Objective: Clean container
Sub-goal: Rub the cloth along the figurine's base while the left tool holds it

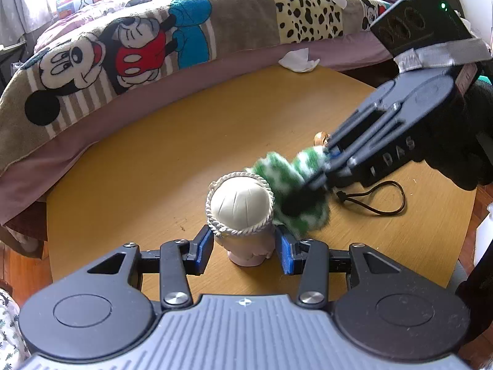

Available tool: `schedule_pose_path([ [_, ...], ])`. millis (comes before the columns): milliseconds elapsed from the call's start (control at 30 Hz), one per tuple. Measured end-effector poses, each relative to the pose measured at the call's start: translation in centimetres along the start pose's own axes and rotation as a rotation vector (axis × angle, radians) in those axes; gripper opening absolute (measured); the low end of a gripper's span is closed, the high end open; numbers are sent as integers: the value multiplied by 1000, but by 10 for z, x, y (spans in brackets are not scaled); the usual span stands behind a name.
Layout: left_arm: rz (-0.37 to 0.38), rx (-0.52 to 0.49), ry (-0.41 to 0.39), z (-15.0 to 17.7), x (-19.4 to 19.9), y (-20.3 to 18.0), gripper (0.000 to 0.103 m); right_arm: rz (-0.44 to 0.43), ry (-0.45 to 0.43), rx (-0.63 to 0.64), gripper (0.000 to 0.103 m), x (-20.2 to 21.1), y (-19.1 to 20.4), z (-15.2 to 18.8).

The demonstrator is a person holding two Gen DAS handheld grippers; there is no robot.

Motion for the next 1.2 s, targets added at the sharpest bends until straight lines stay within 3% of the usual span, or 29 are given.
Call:
schedule_pose_path([
  [67, -6, 6, 1, -2, 1, -5, 42, -5, 35, 41, 12, -6, 5, 3],
  [167, -6, 5, 3, -5, -2, -10, 42, 12, 156, 91, 12, -26, 13, 17],
  [267, -6, 4, 5, -5, -1, -13, 42, 10, 124, 85, 12, -23, 15, 15],
  [333, -3, 3, 6, -4, 0, -14, 42, 46, 58, 60, 12, -17, 9, 7],
  [400, -1, 1, 9, -3, 0, -15, 42, 27, 17, 7, 12, -13, 1, 2],
  [633, 7, 23, 8, -4, 3, -12, 42, -22, 172, 66, 12, -34, 16, 19],
  [733, 7, 73, -1, -5, 6, -6, 43, 19, 139, 33, 12, -28, 7, 10],
  [867, 26, 158, -6, -4, 2, 0, 43, 67, 28, -35, 12, -19, -9, 0],
  [967, 27, 149, 1, -3, -1, -3, 43, 85, 10, -36, 12, -25, -6, 2],
  [1067, 21, 126, 7, -2, -3, -6, 43, 70, 78, -18, 12, -35, -2, 11],
  [1200, 17, 156, 2, -1, -1, -2, 43, -25, 196, 14, 12, -41, 12, 9],
])
Point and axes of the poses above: each gripper's, at about its wrist camera, not at the fingertips, and x roughly against the way its jaws point, y to its left, z to its underside, the point moved 3 cm from there along -x, roughly the way its jaws point, and after that the axes turned 4 degrees about -x, right-handed, at the moved point
